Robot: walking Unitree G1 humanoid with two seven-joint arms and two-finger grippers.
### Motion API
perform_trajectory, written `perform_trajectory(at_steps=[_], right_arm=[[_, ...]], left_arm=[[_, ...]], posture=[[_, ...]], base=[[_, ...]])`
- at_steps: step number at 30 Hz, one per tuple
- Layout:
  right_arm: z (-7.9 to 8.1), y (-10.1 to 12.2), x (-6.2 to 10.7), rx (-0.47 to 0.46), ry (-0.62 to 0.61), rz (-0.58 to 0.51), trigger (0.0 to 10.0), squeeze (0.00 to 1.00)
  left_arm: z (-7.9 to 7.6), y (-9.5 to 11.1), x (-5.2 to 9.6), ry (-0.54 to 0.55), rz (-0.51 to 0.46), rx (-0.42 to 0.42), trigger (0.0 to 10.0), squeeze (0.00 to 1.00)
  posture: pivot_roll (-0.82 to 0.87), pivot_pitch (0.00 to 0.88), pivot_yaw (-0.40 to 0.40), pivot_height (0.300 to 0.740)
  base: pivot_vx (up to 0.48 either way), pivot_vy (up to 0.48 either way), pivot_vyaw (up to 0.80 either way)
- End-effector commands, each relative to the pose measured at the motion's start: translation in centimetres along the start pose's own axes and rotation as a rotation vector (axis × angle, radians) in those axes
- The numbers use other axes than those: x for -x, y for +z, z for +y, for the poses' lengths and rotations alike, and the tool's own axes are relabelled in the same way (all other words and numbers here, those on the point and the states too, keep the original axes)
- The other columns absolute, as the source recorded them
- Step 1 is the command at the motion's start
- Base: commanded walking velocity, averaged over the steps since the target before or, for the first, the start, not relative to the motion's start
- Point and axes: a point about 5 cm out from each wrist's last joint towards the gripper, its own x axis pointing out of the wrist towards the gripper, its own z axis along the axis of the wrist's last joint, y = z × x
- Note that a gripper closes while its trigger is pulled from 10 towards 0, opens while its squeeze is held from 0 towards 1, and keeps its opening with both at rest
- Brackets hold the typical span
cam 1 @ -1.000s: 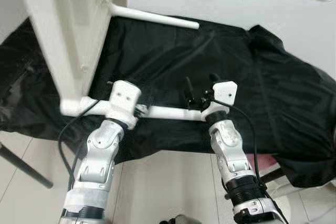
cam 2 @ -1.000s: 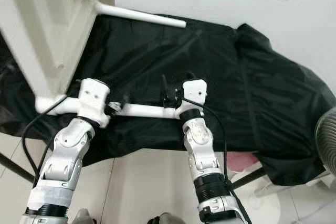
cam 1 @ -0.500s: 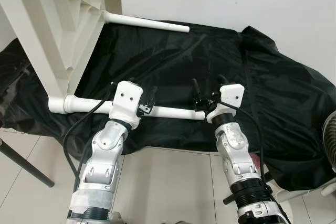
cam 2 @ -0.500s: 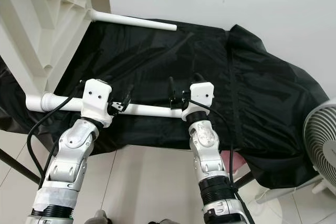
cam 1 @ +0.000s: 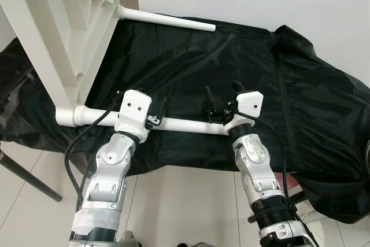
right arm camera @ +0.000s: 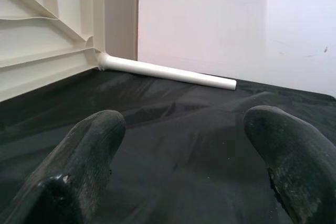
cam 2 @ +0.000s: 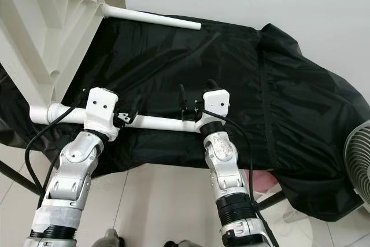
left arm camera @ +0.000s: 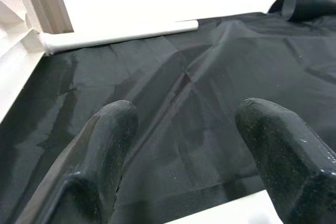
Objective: Building children table
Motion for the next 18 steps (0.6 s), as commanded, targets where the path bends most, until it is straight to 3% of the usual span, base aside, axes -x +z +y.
perform_trajectory(at_steps=[1,7,14,18], right_arm=[[0.1,-0.5,0.4,0.0,0.008,0.025,10.0,0.0],[-0.1,-0.7,0.7,0.005,0.004,0.037,10.0,0.0],[-0.2,-0.8,0.8,0.006,0.002,0.042,10.0,0.0],[-0.9,-1.0,0.9,0.047,-0.035,0.055,10.0,0.0]], left_arm=[[0.6,-0.6,0.5,0.121,0.034,-0.032,10.0,0.0],[0.5,-0.4,0.6,0.106,0.031,-0.103,10.0,0.0],[0.4,-0.4,0.6,0.104,0.036,-0.105,10.0,0.0],[-0.7,-0.2,0.7,0.043,0.041,-0.094,10.0,0.0]], posture=[[0.11,0.112,-0.102,0.74],[0.11,0.11,-0.097,0.74],[0.11,0.108,-0.098,0.74],[0.1,0.112,-0.098,0.74]], base=[[0.0,0.0,0.0],[0.0,0.0,0.0],[0.0,0.0,0.0],[0.0,0.0,0.0]])
